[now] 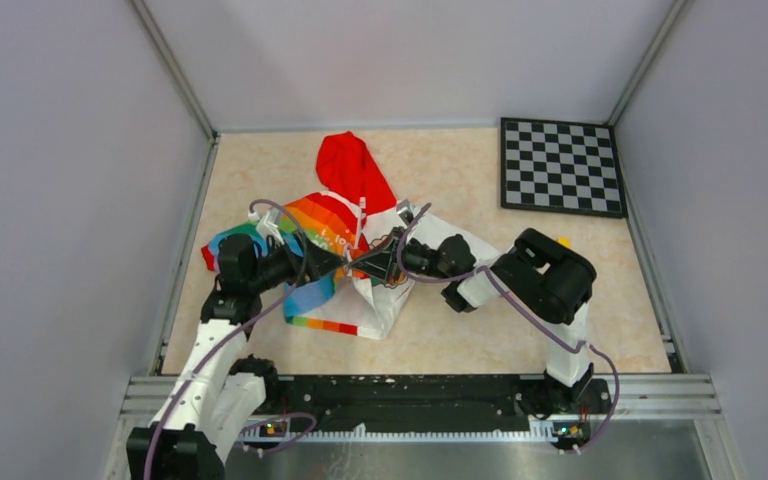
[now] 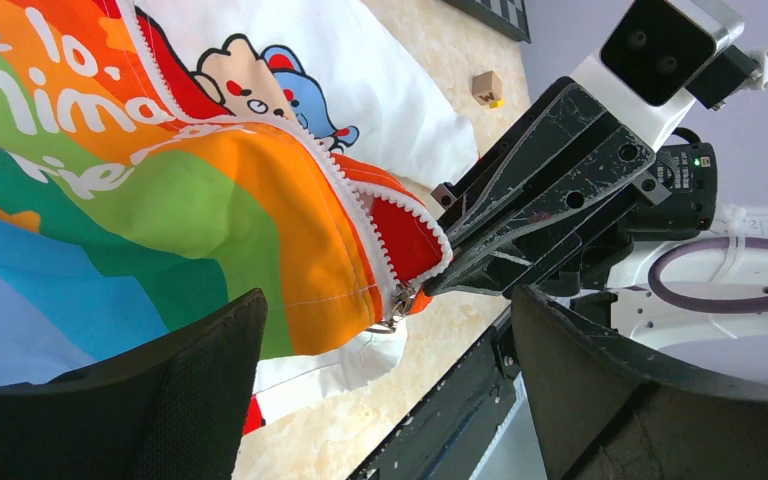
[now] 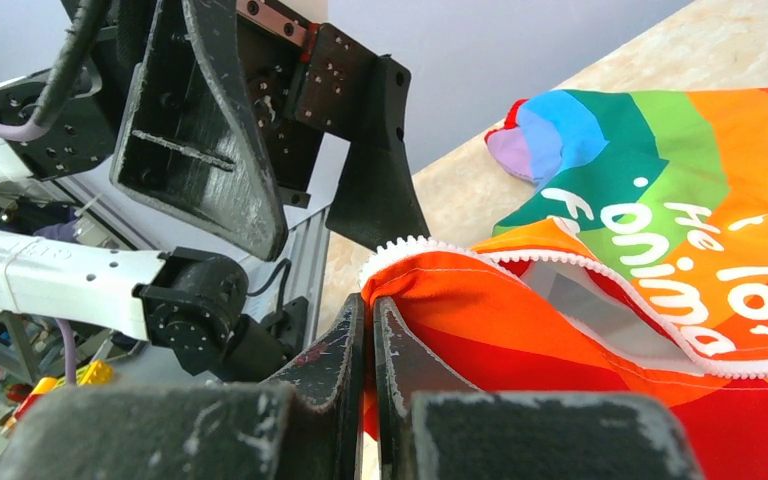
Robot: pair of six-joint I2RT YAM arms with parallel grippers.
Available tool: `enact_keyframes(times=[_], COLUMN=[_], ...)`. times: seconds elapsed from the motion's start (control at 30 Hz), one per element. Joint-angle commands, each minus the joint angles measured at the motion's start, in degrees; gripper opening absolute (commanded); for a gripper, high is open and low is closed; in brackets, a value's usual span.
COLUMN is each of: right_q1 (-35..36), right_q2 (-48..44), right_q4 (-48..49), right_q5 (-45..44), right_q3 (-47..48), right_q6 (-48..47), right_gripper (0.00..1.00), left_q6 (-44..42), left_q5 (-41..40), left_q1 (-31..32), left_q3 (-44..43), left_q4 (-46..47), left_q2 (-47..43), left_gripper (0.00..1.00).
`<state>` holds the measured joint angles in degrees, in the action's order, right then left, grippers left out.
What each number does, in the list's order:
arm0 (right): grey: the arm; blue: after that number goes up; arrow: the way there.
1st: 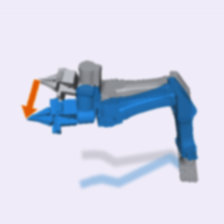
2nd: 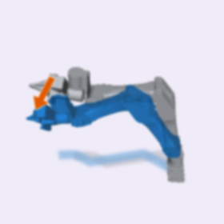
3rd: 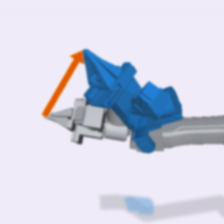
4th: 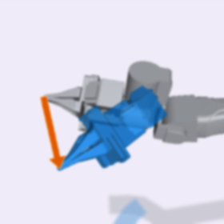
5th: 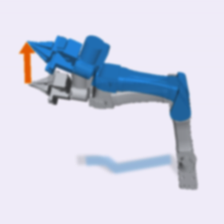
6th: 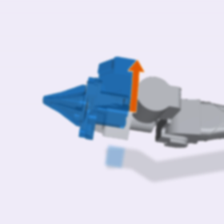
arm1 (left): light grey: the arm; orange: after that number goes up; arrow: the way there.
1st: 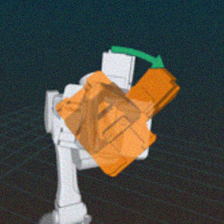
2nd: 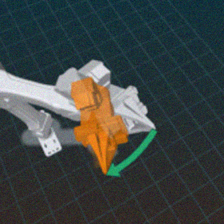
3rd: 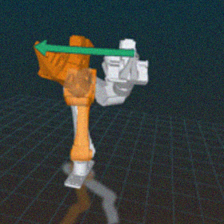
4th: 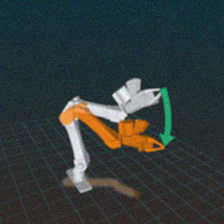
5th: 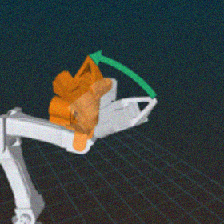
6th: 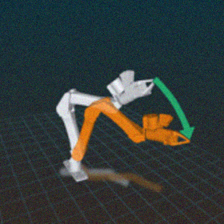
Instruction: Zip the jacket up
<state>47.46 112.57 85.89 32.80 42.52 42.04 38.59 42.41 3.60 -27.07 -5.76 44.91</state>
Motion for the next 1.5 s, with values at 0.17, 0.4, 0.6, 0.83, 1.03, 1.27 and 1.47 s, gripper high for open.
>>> enact_keyframes(times=[0.17, 0.4, 0.6, 0.83, 1.03, 1.27, 1.47], right_q1=[-0.28, -0.35, -0.26, -0.27, -0.32, -0.2, -0.25], right_q2=[-2.51, -2.57, -2.63, -2.94, -3.1, -3.24, -3.28], right_q4=[12.91, 12.99, 12.99, 12.98, 13.03, 12.98, 12.98], right_q5=[1.83, 1.81, 1.91, 1.92, 1.92, 1.92, 2.01], right_q3=[1.63, 1.49, 1.76, 1.6, 1.64, 1.6, 1.69], right_q6=[0.4, 0.06, -0.03, -0.29, -0.25, -0.3, -0.38], right_gripper=[0.0, 0.0, 0.0, 0.0, 0.0, 0.0, 0.0], left_q6=[8.76, 13.48, 12.21, 13.07, 13.27, 13.46, 14.93], left_q5=[8.99, 14.34, 19.3, 21.94, 24.32, 24.3, 24.92], left_q1=[-6.14, -8.94, -9.62, -9.57, -9.57, -9.58, -9.53], left_q3=[5.98, 9.88, 9.47, 11.48, 11.33, 11.18, 11.16], left_q4=[16.81, 23.39, 23.26, 26.29, 28.56, 31.8, 36.07], left_q2=[0.73, 2.8, 6.16, 7.98, 11.11, 13.61, 16.29], left_gripper=[0.99, 0.78, 0.69, 0.62, 0.63, 0.53, 0.48])
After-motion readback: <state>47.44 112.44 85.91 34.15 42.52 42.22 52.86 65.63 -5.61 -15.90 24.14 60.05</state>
